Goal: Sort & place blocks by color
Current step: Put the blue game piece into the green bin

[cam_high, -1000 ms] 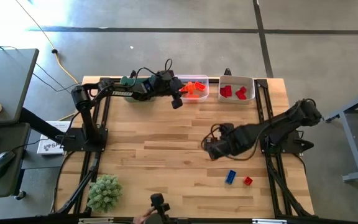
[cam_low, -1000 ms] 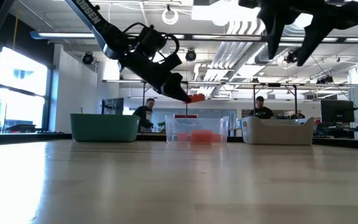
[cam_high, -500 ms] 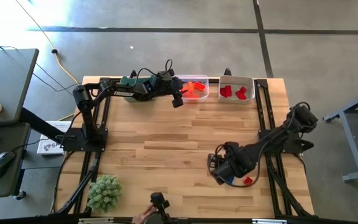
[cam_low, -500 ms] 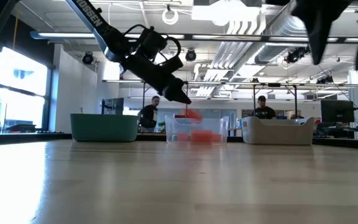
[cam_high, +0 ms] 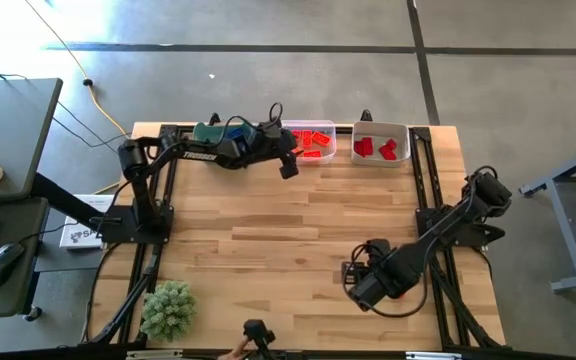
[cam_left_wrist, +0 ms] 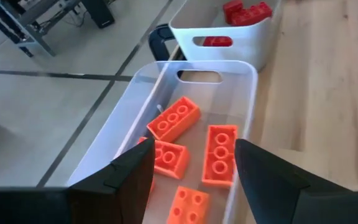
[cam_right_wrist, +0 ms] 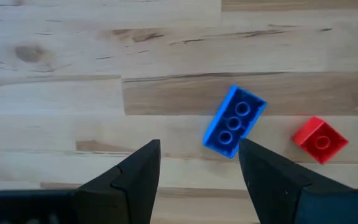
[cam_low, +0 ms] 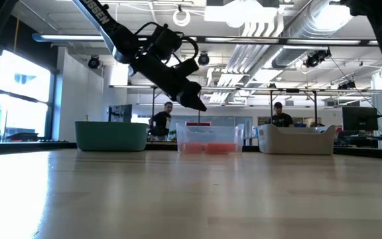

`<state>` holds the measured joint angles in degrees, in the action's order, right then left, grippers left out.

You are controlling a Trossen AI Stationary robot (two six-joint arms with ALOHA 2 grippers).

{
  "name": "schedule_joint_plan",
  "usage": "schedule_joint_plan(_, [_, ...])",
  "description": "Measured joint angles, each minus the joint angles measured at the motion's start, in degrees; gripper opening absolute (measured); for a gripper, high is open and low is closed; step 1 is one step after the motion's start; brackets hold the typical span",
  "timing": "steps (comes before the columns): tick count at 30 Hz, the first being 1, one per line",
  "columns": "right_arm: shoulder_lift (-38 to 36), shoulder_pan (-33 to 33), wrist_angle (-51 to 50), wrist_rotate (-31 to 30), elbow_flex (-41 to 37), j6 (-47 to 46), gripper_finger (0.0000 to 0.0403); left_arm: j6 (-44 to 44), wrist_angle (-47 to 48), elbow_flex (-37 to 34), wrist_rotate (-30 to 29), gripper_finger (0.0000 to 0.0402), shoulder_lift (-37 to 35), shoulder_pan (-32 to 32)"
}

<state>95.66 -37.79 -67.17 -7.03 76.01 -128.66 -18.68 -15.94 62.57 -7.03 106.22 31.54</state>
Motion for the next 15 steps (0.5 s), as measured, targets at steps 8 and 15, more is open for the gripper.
schedule_joint_plan(8, [0.0,-1.9,-2.5,1.4,0.0,1.5,0.0206,-1.7,2.7,0.0,-5.3,0.0209,-3.4,-4.7])
schedule_joint_plan(15, [0.0,-5.0,-2.6,1.7,0.0,0.4,0.0206,-0.8,4.1,0.1,-7.8,0.0209,-7.2,-8.4])
